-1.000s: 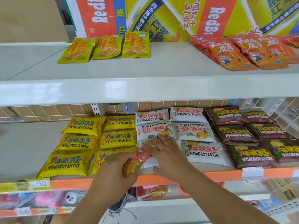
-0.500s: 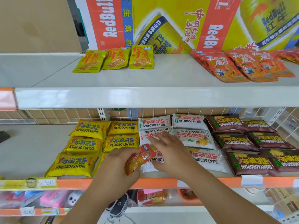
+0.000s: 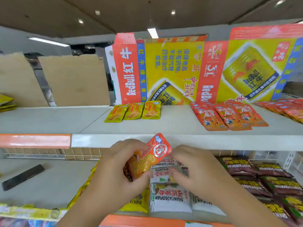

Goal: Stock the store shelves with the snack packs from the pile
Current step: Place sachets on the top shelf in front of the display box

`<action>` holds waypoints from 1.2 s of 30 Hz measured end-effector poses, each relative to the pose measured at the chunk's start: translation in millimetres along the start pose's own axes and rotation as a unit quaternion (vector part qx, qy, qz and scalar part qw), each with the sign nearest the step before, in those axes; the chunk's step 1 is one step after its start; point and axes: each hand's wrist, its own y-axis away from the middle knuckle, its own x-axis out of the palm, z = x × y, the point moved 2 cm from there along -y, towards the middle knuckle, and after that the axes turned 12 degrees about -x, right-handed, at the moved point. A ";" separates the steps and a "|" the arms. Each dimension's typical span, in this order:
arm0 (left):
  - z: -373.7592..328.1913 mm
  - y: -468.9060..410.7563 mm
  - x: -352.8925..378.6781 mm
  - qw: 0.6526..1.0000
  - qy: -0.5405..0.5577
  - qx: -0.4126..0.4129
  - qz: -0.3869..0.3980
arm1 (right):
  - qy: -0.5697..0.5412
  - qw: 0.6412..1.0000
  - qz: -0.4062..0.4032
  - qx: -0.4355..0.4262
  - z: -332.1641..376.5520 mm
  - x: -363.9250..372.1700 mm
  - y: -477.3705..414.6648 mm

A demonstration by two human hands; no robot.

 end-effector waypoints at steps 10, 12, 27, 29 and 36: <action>-55.9 -61.9 4.5 0.999 0.012 0.007 -0.043 | 0.101 0.987 -0.121 0.028 -25.7 -106.4 -0.3; -62.6 -74.8 12.7 0.999 0.011 0.018 -0.030 | 0.123 0.981 -0.138 0.051 -36.2 -123.9 3.7; -115.2 -152.1 105.2 0.995 0.014 0.102 -0.003 | 0.167 0.960 -0.114 0.193 -72.9 -151.8 35.8; -122.7 -161.3 115.5 0.993 0.018 0.117 -0.005 | 0.159 0.958 -0.111 0.210 -76.6 -147.2 30.6; -146.4 -171.6 150.7 0.976 0.124 0.167 0.066 | 0.136 0.923 -0.198 0.302 -96.1 -158.1 37.5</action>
